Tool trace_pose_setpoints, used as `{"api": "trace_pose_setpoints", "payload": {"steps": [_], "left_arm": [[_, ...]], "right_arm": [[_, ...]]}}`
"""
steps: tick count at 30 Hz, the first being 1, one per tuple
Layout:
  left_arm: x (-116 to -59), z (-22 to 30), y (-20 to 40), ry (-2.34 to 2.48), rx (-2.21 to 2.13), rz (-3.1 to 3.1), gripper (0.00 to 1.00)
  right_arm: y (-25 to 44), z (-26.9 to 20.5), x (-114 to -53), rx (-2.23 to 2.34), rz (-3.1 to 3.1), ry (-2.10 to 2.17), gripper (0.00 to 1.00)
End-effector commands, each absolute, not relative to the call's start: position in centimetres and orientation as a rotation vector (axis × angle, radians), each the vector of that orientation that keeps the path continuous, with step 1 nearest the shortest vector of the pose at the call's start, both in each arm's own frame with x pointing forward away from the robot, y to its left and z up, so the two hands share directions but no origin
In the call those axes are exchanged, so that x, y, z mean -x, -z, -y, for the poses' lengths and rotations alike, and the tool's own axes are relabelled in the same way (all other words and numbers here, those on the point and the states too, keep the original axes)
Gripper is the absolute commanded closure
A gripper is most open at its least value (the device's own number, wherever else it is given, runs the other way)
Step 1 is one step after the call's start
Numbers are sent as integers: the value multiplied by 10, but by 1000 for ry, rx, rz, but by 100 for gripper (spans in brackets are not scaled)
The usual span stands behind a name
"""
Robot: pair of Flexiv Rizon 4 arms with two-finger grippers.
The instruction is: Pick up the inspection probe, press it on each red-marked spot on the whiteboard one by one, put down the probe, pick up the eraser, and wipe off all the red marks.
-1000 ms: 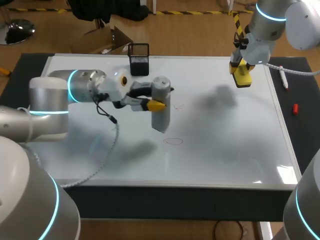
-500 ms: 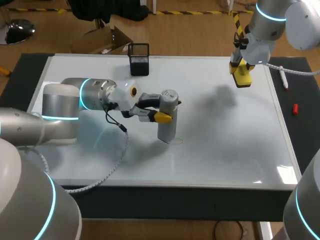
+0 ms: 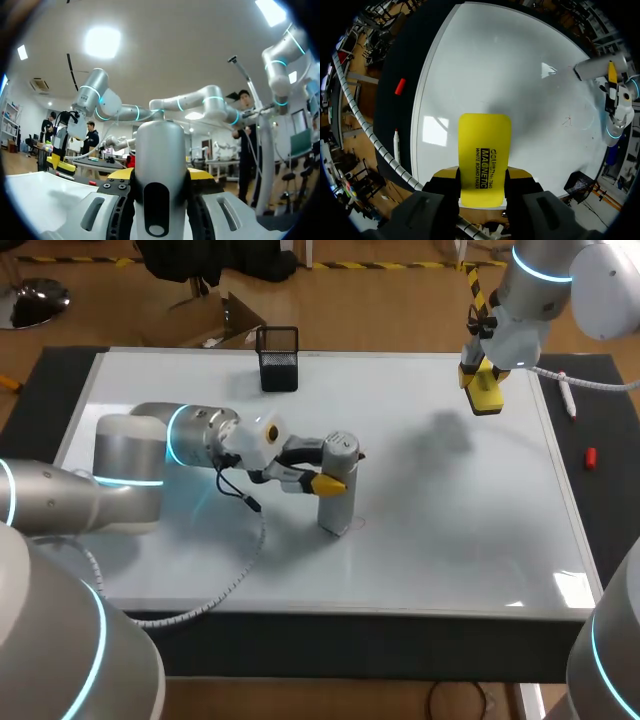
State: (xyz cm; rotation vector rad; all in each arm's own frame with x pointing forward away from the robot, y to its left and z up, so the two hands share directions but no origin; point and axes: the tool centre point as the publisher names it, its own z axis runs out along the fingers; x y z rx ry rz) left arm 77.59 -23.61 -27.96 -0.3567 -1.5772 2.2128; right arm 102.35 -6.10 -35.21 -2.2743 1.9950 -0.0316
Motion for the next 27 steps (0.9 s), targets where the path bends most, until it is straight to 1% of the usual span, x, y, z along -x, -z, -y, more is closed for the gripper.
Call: {"api": "trace_pose_setpoints", "payload": {"steps": [1, 10, 27], "left_arm": [[-778, 239, 285, -2193, 380, 1608, 100], [-782, 230, 301, -2144, 405, 1746, 100], [-781, 228, 300, -2134, 424, 1772, 100]], "right_arm": [[351, 62, -1024, 2278, -1994, 36, 100], [351, 62, -1024, 2278, -1994, 36, 100], [351, 62, -1024, 2278, -1994, 36, 100]]}}
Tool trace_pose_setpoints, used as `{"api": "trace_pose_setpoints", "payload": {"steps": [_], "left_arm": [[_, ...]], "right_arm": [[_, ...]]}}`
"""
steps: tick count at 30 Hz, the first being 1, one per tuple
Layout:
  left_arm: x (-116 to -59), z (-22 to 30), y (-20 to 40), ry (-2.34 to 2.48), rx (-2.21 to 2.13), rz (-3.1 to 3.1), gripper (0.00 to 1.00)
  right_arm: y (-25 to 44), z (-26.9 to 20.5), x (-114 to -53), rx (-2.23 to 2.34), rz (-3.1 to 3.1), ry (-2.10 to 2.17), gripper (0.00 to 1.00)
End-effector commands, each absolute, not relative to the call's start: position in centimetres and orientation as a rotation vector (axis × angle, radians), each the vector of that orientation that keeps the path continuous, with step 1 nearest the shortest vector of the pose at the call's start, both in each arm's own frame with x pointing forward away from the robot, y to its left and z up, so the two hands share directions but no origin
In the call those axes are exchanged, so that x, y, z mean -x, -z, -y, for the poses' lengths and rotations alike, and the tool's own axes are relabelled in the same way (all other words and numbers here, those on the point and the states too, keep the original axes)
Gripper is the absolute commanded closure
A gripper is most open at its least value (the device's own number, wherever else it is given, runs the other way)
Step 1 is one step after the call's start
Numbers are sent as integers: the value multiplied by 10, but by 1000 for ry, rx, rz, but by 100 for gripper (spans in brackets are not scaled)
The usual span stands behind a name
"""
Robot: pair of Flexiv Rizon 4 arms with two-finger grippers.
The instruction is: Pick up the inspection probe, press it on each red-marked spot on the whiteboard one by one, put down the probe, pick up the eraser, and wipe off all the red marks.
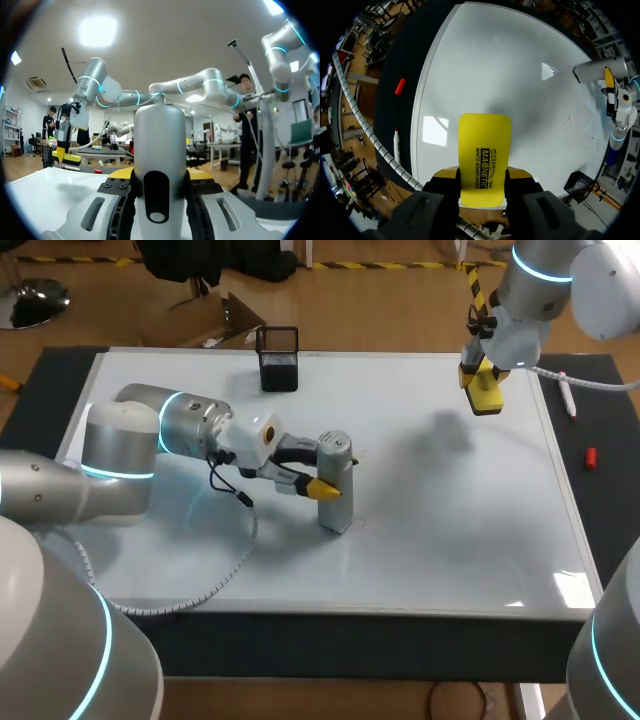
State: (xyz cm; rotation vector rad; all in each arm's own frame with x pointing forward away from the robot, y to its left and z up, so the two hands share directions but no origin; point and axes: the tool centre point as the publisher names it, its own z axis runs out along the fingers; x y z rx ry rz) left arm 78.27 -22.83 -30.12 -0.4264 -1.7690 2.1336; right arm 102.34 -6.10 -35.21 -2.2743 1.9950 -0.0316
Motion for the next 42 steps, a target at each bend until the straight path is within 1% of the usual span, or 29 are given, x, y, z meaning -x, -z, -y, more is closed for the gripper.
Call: {"api": "trace_pose_setpoints", "payload": {"steps": [1, 6, 21, 28, 42], "left_arm": [[-781, 228, 300, -2136, 419, 1766, 100], [-782, 228, 296, -2141, 422, 1753, 100], [-794, 218, 251, -2241, 460, 1716, 100], [-823, 199, 239, -2275, 381, 1786, 100], [-888, 139, 220, -2422, 206, 1907, 100]], "right_arm": [[351, 62, -1024, 2278, -1994, 36, 100], [351, 62, -1024, 2278, -1994, 36, 100], [351, 62, -1024, 2278, -1994, 36, 100], [351, 62, -1024, 2278, -1994, 36, 100], [351, 62, -1024, 2278, -1994, 36, 100]]}}
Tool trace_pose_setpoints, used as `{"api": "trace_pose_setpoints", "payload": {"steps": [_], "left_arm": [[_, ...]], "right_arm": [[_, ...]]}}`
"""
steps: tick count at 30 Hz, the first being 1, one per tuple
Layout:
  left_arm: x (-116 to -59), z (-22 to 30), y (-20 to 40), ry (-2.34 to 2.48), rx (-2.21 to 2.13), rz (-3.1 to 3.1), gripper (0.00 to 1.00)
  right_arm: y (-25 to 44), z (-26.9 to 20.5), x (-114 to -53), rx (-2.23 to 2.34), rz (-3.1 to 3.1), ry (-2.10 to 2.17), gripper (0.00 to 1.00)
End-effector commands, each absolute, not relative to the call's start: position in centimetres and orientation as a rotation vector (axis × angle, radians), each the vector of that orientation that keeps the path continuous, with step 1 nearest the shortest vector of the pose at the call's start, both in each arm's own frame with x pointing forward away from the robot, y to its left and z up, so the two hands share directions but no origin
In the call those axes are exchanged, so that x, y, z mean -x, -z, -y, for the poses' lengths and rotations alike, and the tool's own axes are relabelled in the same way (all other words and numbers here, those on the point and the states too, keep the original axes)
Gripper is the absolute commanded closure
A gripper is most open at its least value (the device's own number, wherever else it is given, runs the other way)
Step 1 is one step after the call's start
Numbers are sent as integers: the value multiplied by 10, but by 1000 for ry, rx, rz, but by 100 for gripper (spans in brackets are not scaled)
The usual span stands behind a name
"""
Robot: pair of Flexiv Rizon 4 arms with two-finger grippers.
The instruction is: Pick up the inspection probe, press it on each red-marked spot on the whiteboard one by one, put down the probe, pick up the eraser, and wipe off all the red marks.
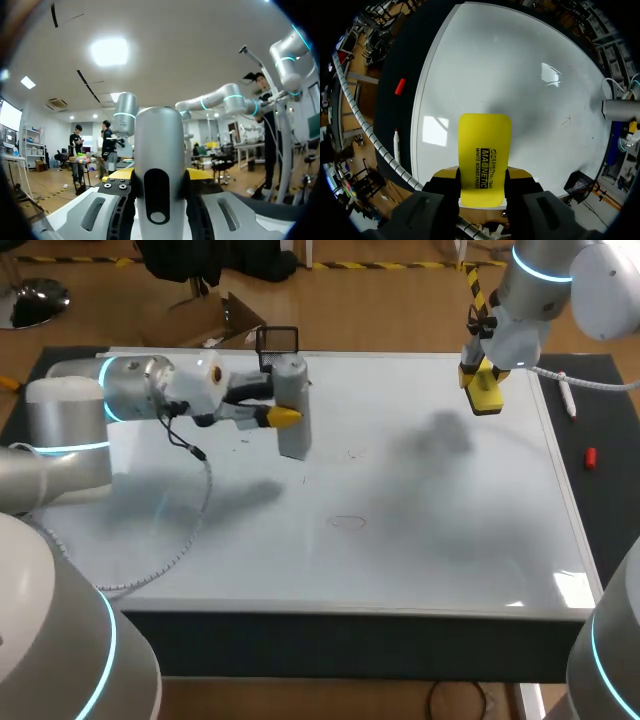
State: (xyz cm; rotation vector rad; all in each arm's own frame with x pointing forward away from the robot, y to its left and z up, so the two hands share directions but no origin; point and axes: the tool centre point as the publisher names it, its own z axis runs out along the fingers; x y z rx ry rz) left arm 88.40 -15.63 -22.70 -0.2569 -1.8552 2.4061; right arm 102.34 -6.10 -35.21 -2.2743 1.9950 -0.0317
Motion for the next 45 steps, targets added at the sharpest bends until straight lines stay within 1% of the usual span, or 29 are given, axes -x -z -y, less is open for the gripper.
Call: {"api": "trace_pose_setpoints", "payload": {"steps": [1, 22, 35, 45], "left_arm": [[-893, 135, 219, -2432, 194, 1915, 100], [-990, 21, 218, -2602, -86, 2036, 100], [-1017, -15, 225, -2630, -159, 2059, 100], [-1027, -35, 223, -2628, -187, 2097, 100]], "right_arm": [[351, 62, -1024, 2278, -1994, 36, 100], [351, 62, -1024, 2278, -1994, 36, 100], [351, 62, -1024, 2278, -1994, 36, 100], [351, 62, -1024, 2278, -1994, 36, 100]]}}
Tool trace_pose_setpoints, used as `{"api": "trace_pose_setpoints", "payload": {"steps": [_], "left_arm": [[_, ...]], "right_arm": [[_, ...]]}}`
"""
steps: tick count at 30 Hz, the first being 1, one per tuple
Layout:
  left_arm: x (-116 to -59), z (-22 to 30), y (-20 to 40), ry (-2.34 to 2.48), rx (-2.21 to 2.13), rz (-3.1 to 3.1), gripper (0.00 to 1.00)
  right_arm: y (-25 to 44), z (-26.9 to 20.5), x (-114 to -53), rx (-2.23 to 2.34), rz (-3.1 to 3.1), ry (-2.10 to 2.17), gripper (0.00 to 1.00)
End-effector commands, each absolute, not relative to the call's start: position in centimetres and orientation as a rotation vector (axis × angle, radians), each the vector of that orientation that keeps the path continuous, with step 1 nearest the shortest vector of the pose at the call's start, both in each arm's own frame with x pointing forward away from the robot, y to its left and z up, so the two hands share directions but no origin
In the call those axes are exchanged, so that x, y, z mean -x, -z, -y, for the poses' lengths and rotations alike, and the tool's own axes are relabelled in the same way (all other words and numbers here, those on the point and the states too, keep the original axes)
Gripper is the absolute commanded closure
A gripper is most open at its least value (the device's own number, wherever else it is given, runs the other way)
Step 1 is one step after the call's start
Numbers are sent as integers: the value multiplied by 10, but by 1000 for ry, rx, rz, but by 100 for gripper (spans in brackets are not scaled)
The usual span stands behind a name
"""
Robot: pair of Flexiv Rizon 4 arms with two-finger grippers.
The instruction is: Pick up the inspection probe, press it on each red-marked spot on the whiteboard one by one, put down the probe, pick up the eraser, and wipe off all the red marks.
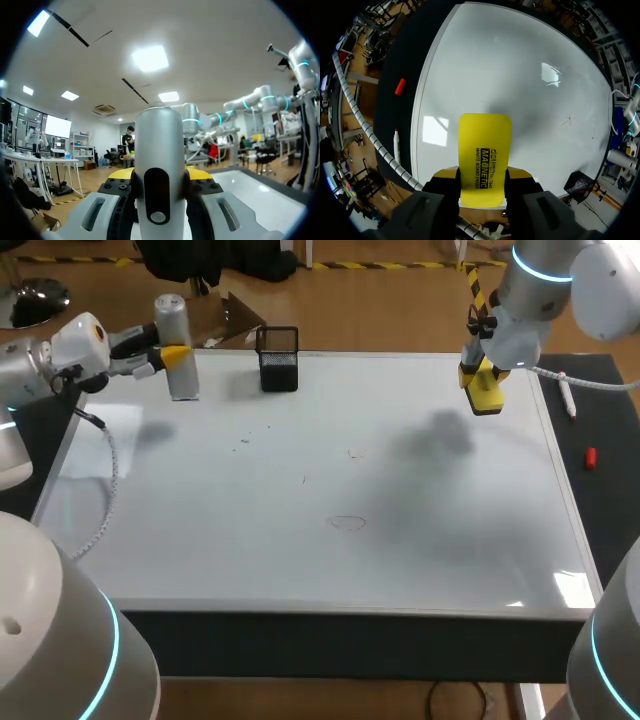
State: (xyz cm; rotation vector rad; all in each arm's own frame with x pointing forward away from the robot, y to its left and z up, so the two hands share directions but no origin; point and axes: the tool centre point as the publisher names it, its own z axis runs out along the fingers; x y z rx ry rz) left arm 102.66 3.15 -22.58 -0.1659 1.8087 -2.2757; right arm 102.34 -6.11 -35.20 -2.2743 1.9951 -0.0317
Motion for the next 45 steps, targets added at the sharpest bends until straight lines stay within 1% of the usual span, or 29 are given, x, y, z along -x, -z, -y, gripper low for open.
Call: {"api": "trace_pose_setpoints", "payload": {"steps": [1, 16, 25, 30, 40, 45], "left_arm": [[-1027, -35, 223, 2276, 162, -1816, 100], [-1027, -35, 223, 2276, 162, -1816, 100], [-1027, -35, 223, 2276, 162, -1816, 100], [-1027, -35, 223, 2276, 162, -1816, 100], [-1027, -35, 223, 2276, 162, -1816, 100], [-1027, -35, 223, 2276, 162, -1816, 100]], "right_arm": [[351, 62, -1024, 2278, -1994, 36, 100], [351, 62, -1024, 2278, -1994, 36, 100], [352, 41, -987, 2364, -1872, 47, 100], [346, 13, -964, 2442, -1741, 64, 100], [353, -72, -901, 2549, -1495, 21, 100], [362, -108, -878, 2587, -1486, 64, 100]]}}
